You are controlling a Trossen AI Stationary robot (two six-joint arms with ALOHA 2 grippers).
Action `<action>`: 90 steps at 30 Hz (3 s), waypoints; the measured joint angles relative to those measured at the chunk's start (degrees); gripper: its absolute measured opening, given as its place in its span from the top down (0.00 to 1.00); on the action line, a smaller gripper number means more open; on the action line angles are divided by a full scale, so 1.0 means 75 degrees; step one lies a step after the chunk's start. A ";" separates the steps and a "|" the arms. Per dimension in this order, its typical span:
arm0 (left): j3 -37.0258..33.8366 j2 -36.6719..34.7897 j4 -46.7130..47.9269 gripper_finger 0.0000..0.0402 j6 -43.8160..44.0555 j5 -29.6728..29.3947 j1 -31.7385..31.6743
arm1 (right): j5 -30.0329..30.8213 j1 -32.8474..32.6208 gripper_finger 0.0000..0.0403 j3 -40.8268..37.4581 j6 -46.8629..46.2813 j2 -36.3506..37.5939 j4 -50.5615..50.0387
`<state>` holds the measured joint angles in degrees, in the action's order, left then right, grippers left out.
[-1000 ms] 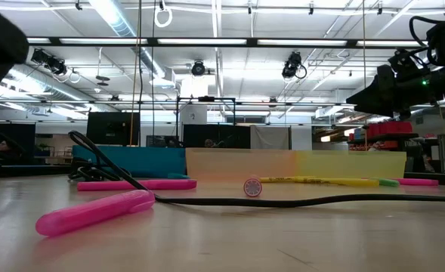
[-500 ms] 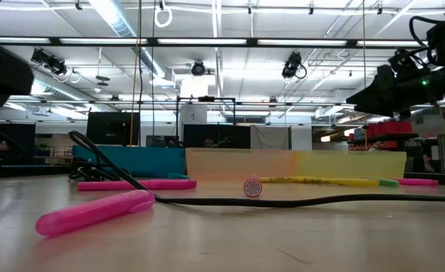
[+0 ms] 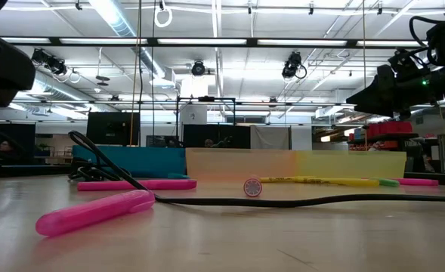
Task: Pick & Place Markers
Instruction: Put the left blue highlighter pen into the blue bin
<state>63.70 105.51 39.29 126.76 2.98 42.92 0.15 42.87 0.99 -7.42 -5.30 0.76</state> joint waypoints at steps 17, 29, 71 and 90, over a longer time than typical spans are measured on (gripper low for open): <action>0.0003 -0.0020 0.0178 0.84 -0.0169 -0.0022 0.0000 | 0.0002 0.0000 0.39 0.0000 0.0002 0.0000 0.0002; 0.0006 -0.0979 0.1120 0.84 -0.0618 -0.0131 0.0000 | 0.0002 0.0000 0.39 0.0000 -0.0001 0.0000 0.0000; 0.3353 -0.1547 0.3597 0.84 -0.8271 0.1069 -0.1518 | -0.0001 0.0000 0.39 0.0000 -0.0001 0.0000 0.0001; 0.3360 -0.1743 0.4255 0.84 -1.0367 0.1107 -0.2084 | 0.0000 0.0000 0.39 0.0000 -0.0001 0.0000 0.0002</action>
<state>88.90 92.44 71.20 49.01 11.29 27.29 0.14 42.87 0.99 -7.42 -5.30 0.77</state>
